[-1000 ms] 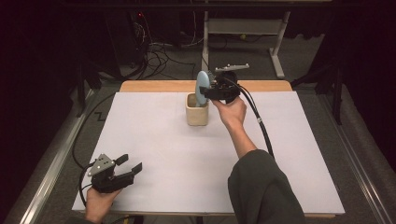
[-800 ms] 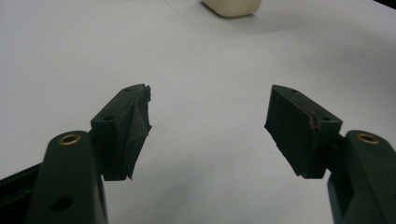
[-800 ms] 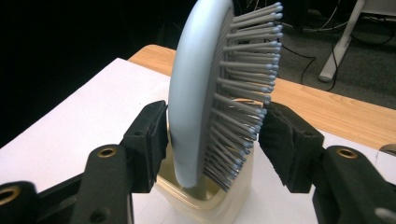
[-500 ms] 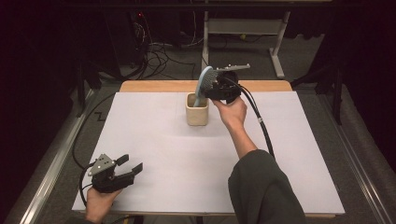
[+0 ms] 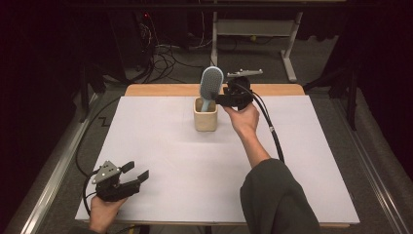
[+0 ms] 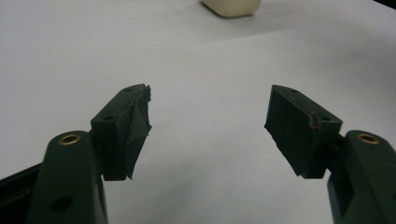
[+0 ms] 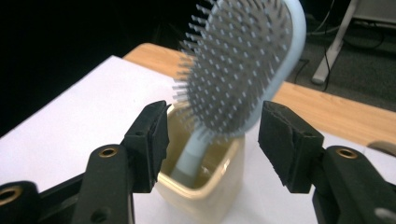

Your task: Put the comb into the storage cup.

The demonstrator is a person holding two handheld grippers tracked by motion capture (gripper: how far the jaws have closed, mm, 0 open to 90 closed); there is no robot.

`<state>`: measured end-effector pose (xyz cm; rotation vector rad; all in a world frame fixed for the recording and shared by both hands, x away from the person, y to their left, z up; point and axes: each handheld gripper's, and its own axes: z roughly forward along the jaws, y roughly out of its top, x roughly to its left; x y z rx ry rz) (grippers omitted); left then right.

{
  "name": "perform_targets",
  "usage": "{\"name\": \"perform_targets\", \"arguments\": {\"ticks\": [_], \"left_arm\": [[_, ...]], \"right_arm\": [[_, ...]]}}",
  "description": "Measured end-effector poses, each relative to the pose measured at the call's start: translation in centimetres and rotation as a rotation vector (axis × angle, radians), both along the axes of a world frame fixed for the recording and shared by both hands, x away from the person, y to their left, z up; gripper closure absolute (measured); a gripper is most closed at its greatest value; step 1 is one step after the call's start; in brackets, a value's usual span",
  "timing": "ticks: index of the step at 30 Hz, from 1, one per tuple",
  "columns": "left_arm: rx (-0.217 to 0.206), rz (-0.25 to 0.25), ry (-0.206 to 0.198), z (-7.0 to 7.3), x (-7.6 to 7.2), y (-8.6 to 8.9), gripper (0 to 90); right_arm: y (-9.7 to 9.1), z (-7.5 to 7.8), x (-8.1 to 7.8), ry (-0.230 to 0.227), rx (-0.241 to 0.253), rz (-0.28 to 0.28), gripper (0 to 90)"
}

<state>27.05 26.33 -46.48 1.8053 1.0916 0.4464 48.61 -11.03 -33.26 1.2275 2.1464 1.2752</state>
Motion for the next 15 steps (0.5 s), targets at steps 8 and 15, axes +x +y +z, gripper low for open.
{"name": "perform_targets", "arguments": {"ticks": [8,15], "left_arm": [[0.001,0.0,0.002,0.0,0.0,-0.1,31.2],[0.0,0.001,0.002,0.0,0.0,-0.1,31.7]], "right_arm": [[-1.3,0.1,-0.7,-0.031,0.004,-0.018,43.1],[-2.1,0.0,-1.3,-0.048,-0.005,-0.02,42.3]]}}
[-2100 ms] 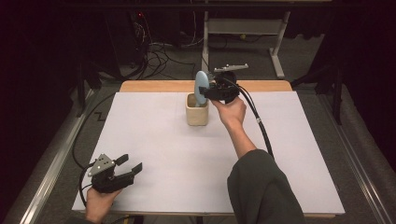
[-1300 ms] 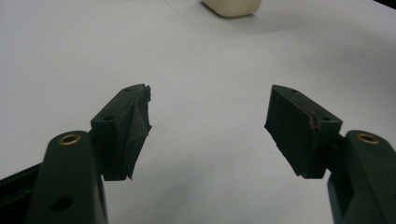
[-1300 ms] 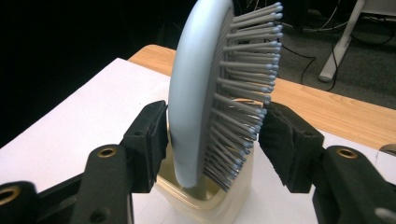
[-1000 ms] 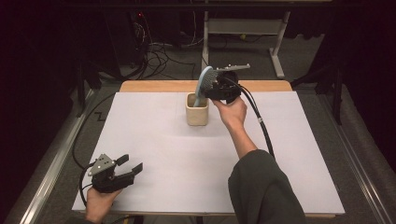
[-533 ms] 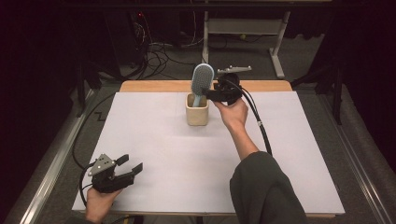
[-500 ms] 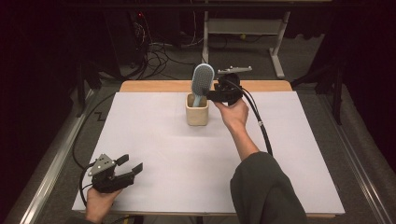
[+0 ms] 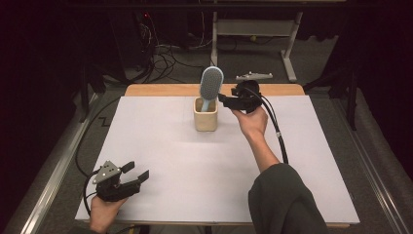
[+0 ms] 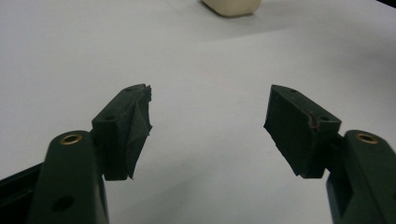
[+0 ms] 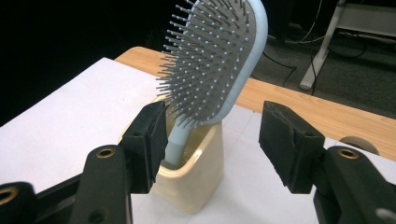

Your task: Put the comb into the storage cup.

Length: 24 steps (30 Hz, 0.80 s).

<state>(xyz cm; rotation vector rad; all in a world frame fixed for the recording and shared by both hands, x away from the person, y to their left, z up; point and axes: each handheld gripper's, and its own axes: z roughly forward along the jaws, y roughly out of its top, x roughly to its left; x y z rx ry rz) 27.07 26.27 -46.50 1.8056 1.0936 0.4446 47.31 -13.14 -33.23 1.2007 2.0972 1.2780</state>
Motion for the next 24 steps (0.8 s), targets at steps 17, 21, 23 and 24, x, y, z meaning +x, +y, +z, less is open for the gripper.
{"name": "perform_targets", "arguments": {"ticks": [17,21,23,24], "left_arm": [[-0.008,0.009,-0.006,0.1,-0.1,0.1,32.6],[-0.006,0.009,-0.005,0.1,-0.1,0.1,32.6],[-0.004,0.007,-0.004,0.1,-0.1,0.1,32.6],[-0.004,0.008,-0.005,0.1,-0.1,0.0,32.6]], "right_arm": [[-1.8,-0.2,-1.8,-0.045,-0.02,0.001,40.6],[-2.3,-0.1,-2.3,-0.063,-0.025,0.003,40.6],[-2.6,0.0,-2.5,-0.067,-0.024,0.004,40.6],[-2.7,0.0,-2.6,-0.069,-0.023,0.004,40.7]]}}
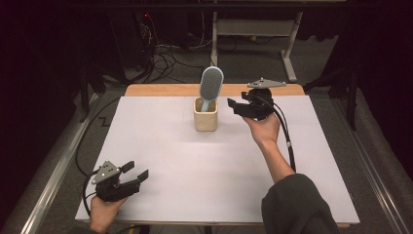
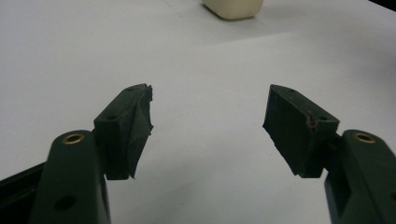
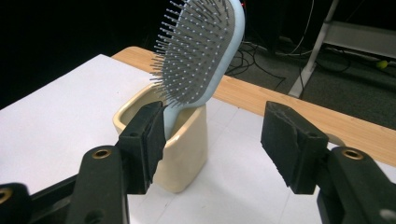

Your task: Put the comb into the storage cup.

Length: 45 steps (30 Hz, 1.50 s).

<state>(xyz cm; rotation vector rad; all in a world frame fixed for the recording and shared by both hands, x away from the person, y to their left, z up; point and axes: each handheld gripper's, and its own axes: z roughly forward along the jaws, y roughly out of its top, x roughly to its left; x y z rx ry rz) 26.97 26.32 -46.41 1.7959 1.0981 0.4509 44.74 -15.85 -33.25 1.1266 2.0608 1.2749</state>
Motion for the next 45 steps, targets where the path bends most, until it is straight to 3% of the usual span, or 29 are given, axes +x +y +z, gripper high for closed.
{"name": "perform_targets", "arguments": {"ticks": [26,45], "left_arm": [[-0.002,0.003,0.001,-0.1,0.0,-0.1,32.4],[-0.011,0.006,0.013,-0.1,0.1,-0.1,32.5]], "right_arm": [[-1.7,0.4,-1.9,-0.038,0.008,0.014,40.3],[-4.2,0.6,-3.9,-0.058,0.03,0.015,38.7]]}}
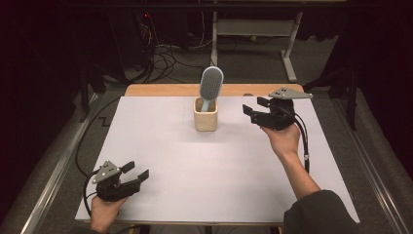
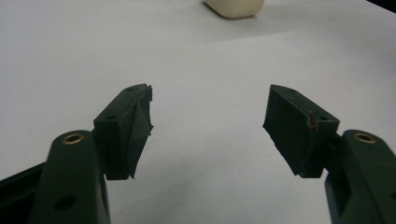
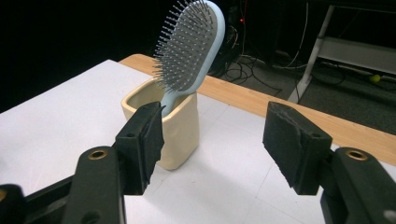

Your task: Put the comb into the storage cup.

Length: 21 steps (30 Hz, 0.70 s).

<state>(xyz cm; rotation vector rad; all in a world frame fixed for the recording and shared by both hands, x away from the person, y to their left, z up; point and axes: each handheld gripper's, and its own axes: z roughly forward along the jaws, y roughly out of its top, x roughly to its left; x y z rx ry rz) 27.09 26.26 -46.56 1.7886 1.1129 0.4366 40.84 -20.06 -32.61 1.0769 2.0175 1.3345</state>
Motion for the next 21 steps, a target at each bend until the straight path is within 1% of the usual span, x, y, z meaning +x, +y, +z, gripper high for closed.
{"name": "perform_targets", "arguments": {"ticks": [13,21], "left_arm": [[0.0,0.001,0.001,0.0,0.0,0.0,32.5],[-0.001,0.001,0.001,0.0,0.0,0.0,32.5]], "right_arm": [[-1.6,-0.2,-1.4,-0.011,0.008,-0.008,38.3],[-2.2,-0.5,-1.9,-0.014,0.011,-0.006,38.2]]}}
